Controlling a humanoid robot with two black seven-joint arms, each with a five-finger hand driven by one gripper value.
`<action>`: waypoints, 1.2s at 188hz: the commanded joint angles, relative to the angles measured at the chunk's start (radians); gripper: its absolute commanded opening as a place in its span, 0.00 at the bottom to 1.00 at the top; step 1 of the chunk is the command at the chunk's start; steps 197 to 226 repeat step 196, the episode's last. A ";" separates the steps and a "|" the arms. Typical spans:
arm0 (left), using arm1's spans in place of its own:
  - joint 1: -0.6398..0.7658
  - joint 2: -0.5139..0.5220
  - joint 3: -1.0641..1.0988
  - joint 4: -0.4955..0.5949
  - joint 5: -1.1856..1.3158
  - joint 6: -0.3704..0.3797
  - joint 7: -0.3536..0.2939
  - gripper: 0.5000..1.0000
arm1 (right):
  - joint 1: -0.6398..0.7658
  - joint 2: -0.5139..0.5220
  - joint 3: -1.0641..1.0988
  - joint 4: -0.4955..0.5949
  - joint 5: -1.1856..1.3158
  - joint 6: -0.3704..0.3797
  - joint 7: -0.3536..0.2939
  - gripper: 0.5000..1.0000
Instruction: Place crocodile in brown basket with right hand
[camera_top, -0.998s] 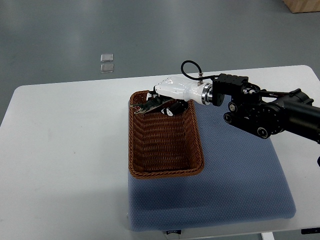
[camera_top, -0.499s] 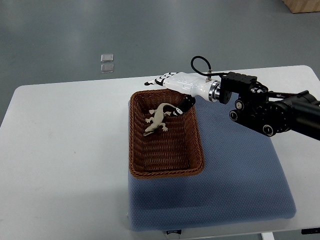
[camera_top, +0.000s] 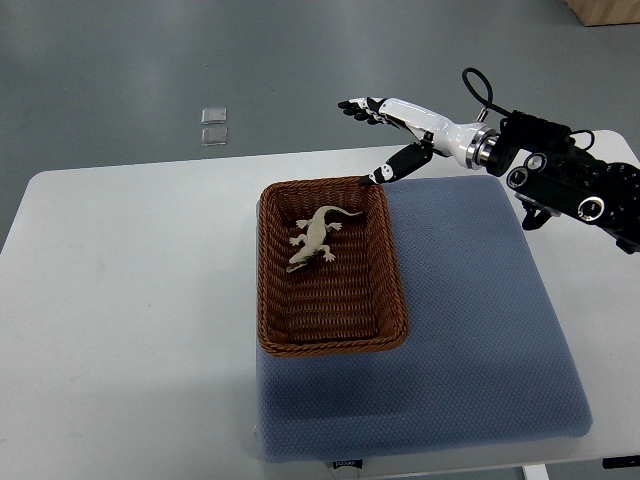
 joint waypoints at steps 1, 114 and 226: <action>0.000 0.000 0.000 0.000 0.000 0.000 0.000 1.00 | -0.033 -0.031 0.002 -0.008 0.202 0.063 -0.071 0.86; 0.000 0.000 0.000 0.000 0.000 0.000 0.000 1.00 | -0.172 -0.072 0.002 -0.120 1.168 0.261 -0.259 0.86; 0.000 0.000 0.000 0.000 0.000 0.000 0.000 1.00 | -0.175 -0.072 0.003 -0.120 1.167 0.325 -0.256 0.86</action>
